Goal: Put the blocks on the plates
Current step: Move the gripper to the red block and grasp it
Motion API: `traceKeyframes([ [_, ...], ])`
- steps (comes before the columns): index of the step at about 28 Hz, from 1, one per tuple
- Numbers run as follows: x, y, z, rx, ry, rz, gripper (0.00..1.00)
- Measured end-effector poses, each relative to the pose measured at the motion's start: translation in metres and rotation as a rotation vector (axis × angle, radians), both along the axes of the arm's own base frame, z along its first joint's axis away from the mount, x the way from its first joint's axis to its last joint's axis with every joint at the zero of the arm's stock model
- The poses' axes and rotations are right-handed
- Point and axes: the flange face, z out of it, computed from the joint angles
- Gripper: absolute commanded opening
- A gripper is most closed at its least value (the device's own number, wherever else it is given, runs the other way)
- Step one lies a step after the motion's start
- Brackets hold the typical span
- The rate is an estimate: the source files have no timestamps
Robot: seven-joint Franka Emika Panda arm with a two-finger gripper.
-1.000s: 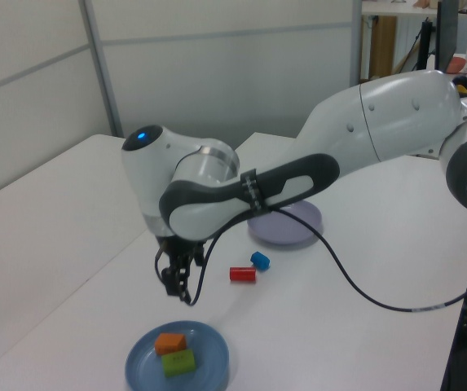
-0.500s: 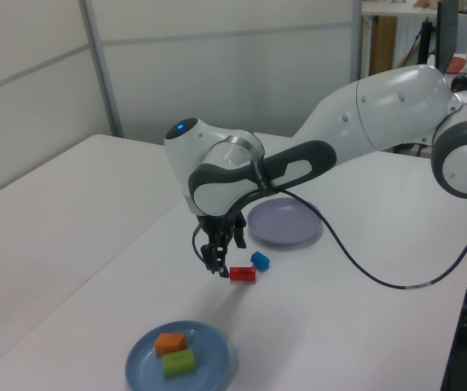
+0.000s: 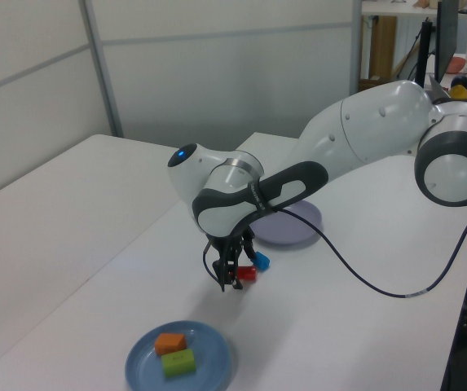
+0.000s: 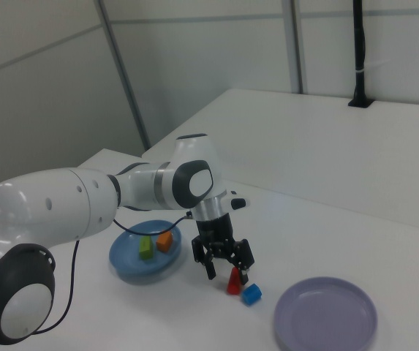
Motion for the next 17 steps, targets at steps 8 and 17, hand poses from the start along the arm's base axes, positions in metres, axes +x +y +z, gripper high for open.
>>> traceKeyframes([
  [8, 0.0000, -0.0010, -0.0076, -0.008, 0.018, 0.041, 0.32],
  [17, 0.0004, 0.0019, -0.0068, -0.003, 0.022, 0.071, 0.00],
])
